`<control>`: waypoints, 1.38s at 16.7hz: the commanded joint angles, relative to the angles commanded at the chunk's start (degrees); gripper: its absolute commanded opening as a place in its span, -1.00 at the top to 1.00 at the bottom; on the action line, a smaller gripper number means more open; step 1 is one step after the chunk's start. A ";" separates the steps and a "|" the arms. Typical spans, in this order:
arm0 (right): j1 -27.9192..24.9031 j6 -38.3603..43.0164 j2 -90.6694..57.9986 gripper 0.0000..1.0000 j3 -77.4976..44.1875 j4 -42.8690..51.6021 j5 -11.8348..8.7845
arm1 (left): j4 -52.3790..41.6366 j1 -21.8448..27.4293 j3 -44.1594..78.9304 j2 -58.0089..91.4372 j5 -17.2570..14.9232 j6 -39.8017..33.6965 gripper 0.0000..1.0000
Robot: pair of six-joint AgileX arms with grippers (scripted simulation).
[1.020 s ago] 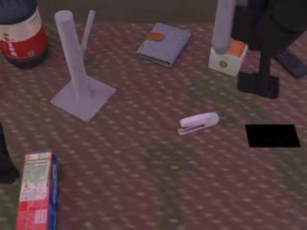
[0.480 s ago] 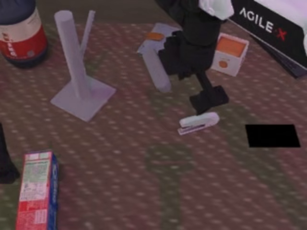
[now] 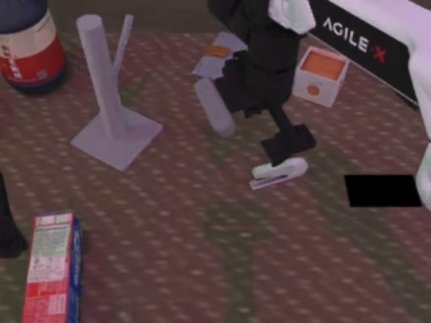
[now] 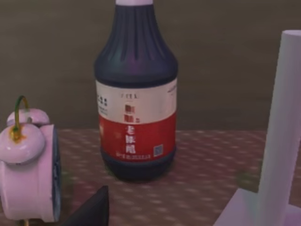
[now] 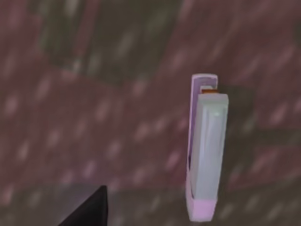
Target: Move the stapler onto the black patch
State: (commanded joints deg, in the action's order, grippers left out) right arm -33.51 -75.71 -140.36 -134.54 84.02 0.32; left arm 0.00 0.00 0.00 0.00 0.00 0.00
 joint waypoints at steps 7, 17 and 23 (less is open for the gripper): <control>-0.31 0.07 -0.95 -1.00 14.27 -15.63 0.03 | 0.00 0.00 0.00 0.00 0.00 0.00 -1.00; -0.38 0.07 -1.62 -0.55 19.64 -21.21 0.04 | 0.00 0.00 0.00 0.00 0.00 0.00 -1.00; -0.38 0.07 -1.62 0.36 19.64 -21.21 0.04 | 0.00 0.00 0.00 0.00 0.00 0.00 -1.00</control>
State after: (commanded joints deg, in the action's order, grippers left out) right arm -33.89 -75.64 -141.99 -114.90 62.81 0.36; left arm 0.00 0.00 0.00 0.00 0.00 0.00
